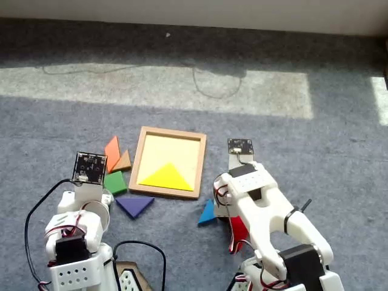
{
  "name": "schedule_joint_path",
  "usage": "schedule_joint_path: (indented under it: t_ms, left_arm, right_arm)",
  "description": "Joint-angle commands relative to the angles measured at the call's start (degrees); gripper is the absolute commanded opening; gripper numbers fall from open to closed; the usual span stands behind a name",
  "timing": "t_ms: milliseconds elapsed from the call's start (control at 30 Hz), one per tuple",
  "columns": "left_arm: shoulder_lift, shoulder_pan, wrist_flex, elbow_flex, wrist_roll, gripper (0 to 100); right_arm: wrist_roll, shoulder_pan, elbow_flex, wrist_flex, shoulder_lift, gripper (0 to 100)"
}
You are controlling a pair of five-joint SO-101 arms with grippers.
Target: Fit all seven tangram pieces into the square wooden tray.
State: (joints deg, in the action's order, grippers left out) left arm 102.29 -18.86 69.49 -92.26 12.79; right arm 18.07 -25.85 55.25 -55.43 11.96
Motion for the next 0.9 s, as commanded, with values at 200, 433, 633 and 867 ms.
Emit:
schedule_joint_path:
  t_ms: [200, 433, 633, 867]
  left_arm:
    - [1.8, -0.7, -0.1, 0.3, 0.7, 15]
    - [1.8, -0.7, -0.1, 0.3, 0.7, 15]
    - [1.8, -0.6, -0.1, 0.3, 0.7, 15]
    - [1.8, -0.6, -0.1, 0.3, 0.7, 15]
  right_arm:
    - [-5.6, -1.0, -7.7, 7.3, -0.7, 12.2]
    - [-5.6, -1.0, -13.0, -0.7, -0.6, 12.1]
    - [-6.9, -1.0, -21.8, -11.1, -0.6, 12.1]
    - [-9.6, -1.3, -25.4, -12.1, -0.7, 12.0]
